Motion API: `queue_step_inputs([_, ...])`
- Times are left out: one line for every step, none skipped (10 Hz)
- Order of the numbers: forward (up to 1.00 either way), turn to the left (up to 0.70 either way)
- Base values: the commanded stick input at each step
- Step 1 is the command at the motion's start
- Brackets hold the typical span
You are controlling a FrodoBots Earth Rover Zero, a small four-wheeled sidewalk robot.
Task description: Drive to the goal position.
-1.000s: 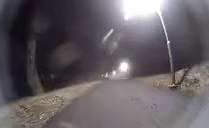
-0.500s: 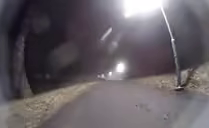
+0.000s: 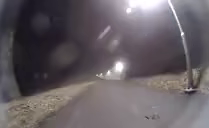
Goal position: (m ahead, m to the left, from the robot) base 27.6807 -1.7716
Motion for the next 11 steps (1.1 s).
queue_step_inputs([1.0,0.0])
queue_step_inputs([1.0,0.0])
queue_step_inputs([1.0,0.0])
queue_step_inputs([1.0,0.0])
queue_step_inputs([1.0,0.0])
queue_step_inputs([1.0,0.0])
queue_step_inputs([1.0,0.0])
queue_step_inputs([1.0,0.0])
queue_step_inputs([1.0,0.0])
queue_step_inputs([1.0,0.0])
queue_step_inputs([1.0,0.0])
